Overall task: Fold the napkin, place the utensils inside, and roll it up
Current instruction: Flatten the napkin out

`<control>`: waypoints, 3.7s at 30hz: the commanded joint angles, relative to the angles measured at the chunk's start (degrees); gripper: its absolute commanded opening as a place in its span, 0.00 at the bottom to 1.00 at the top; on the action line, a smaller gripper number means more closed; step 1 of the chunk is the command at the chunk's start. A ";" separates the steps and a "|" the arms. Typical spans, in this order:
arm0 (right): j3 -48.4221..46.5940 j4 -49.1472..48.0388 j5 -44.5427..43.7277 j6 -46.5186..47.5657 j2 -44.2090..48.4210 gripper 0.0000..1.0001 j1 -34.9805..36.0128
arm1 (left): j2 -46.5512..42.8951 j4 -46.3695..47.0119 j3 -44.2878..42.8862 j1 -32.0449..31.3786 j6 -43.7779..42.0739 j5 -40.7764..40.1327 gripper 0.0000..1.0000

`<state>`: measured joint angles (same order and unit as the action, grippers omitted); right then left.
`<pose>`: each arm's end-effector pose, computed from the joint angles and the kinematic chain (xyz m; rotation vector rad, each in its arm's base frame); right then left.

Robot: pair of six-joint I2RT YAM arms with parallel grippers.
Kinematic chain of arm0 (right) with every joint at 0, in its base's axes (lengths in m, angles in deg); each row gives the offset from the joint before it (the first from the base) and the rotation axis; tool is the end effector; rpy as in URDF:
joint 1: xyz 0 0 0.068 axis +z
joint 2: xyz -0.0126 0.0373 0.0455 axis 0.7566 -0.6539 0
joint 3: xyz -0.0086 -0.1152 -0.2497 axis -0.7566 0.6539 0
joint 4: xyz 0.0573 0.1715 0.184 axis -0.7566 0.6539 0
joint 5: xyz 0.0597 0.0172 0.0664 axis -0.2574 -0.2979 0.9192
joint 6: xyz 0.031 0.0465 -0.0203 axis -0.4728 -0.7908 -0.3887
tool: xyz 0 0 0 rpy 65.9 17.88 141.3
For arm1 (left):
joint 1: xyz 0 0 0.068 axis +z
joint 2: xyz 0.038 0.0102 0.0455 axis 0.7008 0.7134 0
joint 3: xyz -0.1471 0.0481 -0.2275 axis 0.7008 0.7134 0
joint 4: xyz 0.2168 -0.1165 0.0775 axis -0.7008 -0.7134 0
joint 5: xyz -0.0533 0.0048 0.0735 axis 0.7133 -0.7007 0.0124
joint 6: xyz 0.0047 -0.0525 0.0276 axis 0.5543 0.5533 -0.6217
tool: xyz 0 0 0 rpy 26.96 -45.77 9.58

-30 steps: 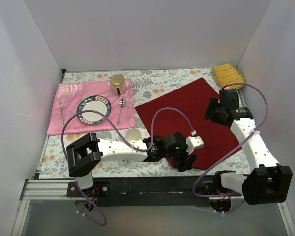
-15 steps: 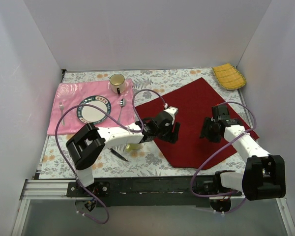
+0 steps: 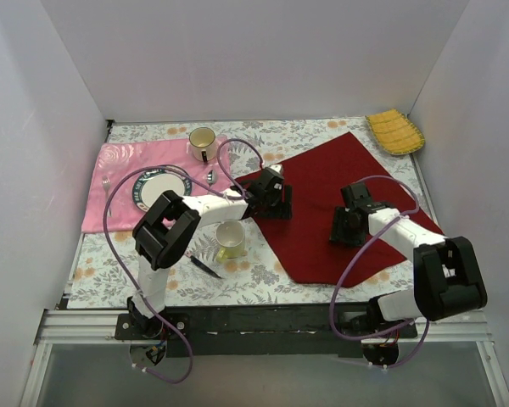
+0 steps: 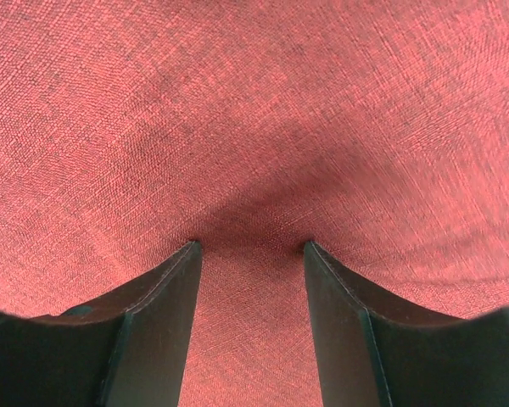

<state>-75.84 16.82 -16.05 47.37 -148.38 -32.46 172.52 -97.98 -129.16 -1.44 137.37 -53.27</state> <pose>0.2325 0.0643 0.1633 0.2792 2.6970 0.0618 0.2982 -0.3062 0.1603 -0.6141 2.5804 -0.7930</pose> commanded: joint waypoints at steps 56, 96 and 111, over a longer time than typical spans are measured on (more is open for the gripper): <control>-22.36 6.09 -14.50 5.54 -8.70 0.71 18.80 | -33.11 -2.86 7.39 6.03 4.28 13.32 0.75; -16.53 -5.34 -26.53 23.38 -13.26 0.24 29.34 | -31.36 -1.28 8.18 6.03 4.19 16.30 0.76; -8.37 10.05 -5.46 0.80 -0.97 0.11 38.92 | -31.89 -1.72 7.48 6.38 5.16 9.37 0.79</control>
<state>-90.20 21.43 -31.91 57.11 -152.79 2.30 142.23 -103.44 -119.81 3.93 140.57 -37.31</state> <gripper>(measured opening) 0.086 0.782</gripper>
